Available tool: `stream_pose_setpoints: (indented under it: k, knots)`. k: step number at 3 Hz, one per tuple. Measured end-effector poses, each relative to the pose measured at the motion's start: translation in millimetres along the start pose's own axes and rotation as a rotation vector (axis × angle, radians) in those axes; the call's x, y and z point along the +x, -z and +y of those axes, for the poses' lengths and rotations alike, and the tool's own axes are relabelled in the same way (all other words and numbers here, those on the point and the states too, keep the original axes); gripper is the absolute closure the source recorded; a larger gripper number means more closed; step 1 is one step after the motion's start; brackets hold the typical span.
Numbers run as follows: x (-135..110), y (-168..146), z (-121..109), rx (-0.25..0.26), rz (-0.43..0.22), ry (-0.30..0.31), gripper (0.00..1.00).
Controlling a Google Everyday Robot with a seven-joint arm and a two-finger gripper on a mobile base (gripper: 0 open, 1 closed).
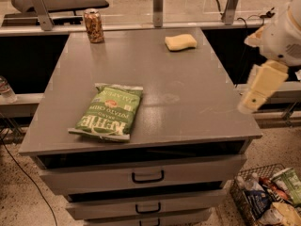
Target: Move sponge near green jalapeno chip bag
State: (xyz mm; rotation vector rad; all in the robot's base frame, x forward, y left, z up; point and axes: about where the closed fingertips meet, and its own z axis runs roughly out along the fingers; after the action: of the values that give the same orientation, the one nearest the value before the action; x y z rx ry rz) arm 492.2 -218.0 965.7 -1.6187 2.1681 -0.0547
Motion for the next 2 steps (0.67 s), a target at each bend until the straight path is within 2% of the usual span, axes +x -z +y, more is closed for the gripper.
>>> stream_pose_setpoints:
  k: [1,2]
  knots:
    - [-15,-30,-55,0.079,-0.119,-0.044,0.0]
    - [-43,-53,-107,0.169,-0.246,-0.082,0.0]
